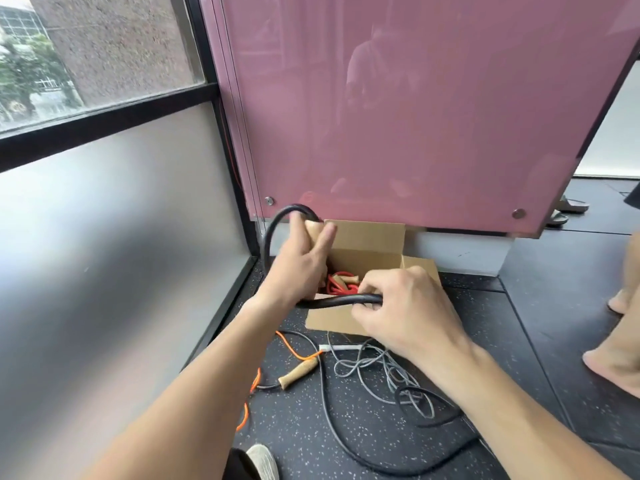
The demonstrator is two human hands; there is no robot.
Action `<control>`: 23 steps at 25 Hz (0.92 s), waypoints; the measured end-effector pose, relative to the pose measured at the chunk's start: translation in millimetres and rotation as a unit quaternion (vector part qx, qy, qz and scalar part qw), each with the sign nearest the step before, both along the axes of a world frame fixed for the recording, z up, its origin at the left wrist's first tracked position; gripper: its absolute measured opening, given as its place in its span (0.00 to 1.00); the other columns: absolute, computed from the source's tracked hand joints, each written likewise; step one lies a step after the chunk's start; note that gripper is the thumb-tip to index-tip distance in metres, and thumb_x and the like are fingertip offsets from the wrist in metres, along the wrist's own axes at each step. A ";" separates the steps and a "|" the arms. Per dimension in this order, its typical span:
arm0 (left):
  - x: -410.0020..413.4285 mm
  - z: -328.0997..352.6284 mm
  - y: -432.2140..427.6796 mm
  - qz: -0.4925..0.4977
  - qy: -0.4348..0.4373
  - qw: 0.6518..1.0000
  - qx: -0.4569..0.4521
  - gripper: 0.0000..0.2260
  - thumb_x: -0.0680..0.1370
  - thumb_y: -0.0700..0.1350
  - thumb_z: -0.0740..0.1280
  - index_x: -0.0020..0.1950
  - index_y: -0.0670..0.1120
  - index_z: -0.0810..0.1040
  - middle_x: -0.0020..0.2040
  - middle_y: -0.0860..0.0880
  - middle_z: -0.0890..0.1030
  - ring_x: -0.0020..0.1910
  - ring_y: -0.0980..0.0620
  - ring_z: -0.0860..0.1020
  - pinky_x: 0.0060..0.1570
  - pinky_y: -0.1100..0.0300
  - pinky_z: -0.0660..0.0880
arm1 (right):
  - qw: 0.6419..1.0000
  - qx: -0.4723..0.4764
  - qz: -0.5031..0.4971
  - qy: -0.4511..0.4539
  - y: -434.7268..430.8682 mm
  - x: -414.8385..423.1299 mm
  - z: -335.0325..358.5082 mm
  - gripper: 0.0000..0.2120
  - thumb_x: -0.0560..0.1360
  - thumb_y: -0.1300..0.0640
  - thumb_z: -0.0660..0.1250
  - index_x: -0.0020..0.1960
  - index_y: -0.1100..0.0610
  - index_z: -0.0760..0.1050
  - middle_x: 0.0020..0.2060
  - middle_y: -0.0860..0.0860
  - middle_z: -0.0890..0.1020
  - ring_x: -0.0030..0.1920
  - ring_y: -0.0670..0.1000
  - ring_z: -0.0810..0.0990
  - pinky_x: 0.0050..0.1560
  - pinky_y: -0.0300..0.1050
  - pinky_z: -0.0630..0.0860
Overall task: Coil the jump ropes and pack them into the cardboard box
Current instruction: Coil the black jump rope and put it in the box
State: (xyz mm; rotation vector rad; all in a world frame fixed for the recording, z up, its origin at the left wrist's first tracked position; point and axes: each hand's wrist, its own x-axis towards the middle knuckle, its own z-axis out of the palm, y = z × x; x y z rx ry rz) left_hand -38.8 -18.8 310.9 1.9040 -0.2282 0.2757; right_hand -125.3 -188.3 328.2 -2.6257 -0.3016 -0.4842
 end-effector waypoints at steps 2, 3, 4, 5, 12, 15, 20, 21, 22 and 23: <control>-14.6 -1.0 -9.5 -0.128 0.094 0.974 0.159 0.24 0.74 0.73 0.56 0.47 0.52 0.64 0.38 0.47 0.77 0.34 0.45 0.78 0.37 0.46 0.78 | 0.996 -0.031 -0.045 -0.072 -17.1 8.9 2.2 0.10 0.66 0.47 0.73 0.36 0.53 0.77 0.25 0.48 0.77 0.31 0.58 0.77 0.30 0.43 0.72; -22.5 1.0 -15.4 -0.194 0.146 0.951 0.192 0.29 0.72 0.75 0.57 0.48 0.49 0.64 0.37 0.47 0.76 0.32 0.46 0.78 0.32 0.51 0.77 | 0.992 -0.022 -0.071 -0.104 -27.9 14.5 2.1 0.12 0.66 0.49 0.74 0.34 0.55 0.75 0.24 0.49 0.76 0.30 0.59 0.76 0.29 0.43 0.70; -31.6 4.1 -22.1 -0.266 0.200 0.925 0.183 0.31 0.70 0.74 0.62 0.47 0.45 0.64 0.36 0.47 0.74 0.29 0.48 0.75 0.29 0.54 0.75 | 0.988 0.000 -0.097 -0.123 -39.3 21.0 2.1 0.12 0.66 0.52 0.75 0.33 0.55 0.74 0.23 0.49 0.75 0.29 0.60 0.75 0.29 0.43 0.68; -39.9 7.1 -27.9 -0.338 0.250 0.895 0.151 0.31 0.70 0.69 0.68 0.46 0.42 0.64 0.33 0.47 0.71 0.26 0.49 0.72 0.27 0.56 0.73 | 0.984 0.031 -0.114 -0.136 -49.8 28.5 1.0 0.12 0.66 0.55 0.75 0.32 0.56 0.72 0.22 0.49 0.73 0.28 0.60 0.73 0.28 0.43 0.66; -87.8 33.1 -53.9 -0.556 0.284 0.740 -0.251 0.17 0.69 0.46 0.79 0.45 0.43 0.71 0.27 0.47 0.59 0.21 0.57 0.68 0.25 0.64 0.72 | 0.988 0.149 -0.042 0.016 -44.1 46.1 -27.4 0.10 0.69 0.56 0.68 0.32 0.50 0.69 0.30 0.49 0.79 0.36 0.58 0.80 0.38 0.56 0.79; -65.2 43.8 -50.1 -0.360 0.139 0.832 -0.398 0.15 0.71 0.47 0.77 0.40 0.50 0.69 0.27 0.54 0.63 0.20 0.59 0.65 0.23 0.66 0.67 | 0.988 0.102 0.068 0.096 1.8 33.5 -50.2 0.15 0.67 0.41 0.59 0.39 0.53 0.74 0.37 0.51 0.82 0.42 0.58 0.82 0.39 0.52 0.76; -11.9 33.3 4.5 0.034 -0.039 0.936 -0.349 0.21 0.77 0.47 0.72 0.37 0.48 0.60 0.26 0.48 0.62 0.19 0.51 0.62 0.23 0.61 0.63 | 0.984 0.077 0.107 0.122 46.2 3.8 -47.7 0.06 0.70 0.51 0.66 0.41 0.53 0.72 0.36 0.49 0.81 0.38 0.54 0.78 0.34 0.44 0.71; -4.0 26.2 15.5 0.078 -0.059 0.948 -0.303 0.21 0.76 0.49 0.74 0.35 0.48 0.62 0.26 0.46 0.64 0.20 0.50 0.64 0.24 0.59 0.65 | 0.983 0.064 0.118 0.124 45.4 -4.1 -42.3 0.05 0.70 0.53 0.66 0.41 0.53 0.72 0.36 0.50 0.81 0.38 0.54 0.78 0.32 0.43 0.71; 1.5 21.0 25.3 0.112 -0.077 0.960 -0.245 0.21 0.75 0.52 0.75 0.34 0.47 0.64 0.27 0.43 0.66 0.21 0.48 0.66 0.25 0.57 0.66 | 0.983 0.053 0.128 0.120 44.2 -9.8 -37.4 0.05 0.70 0.53 0.66 0.41 0.53 0.73 0.35 0.51 0.80 0.37 0.55 0.78 0.31 0.43 0.70; 5.5 17.1 33.5 0.138 -0.094 0.971 -0.173 0.23 0.74 0.56 0.75 0.33 0.46 0.65 0.27 0.40 0.68 0.22 0.45 0.68 0.26 0.54 0.67 | 0.984 0.043 0.135 0.107 41.3 -13.6 -31.9 0.04 0.70 0.54 0.66 0.41 0.54 0.73 0.35 0.51 0.80 0.37 0.55 0.78 0.30 0.44 0.69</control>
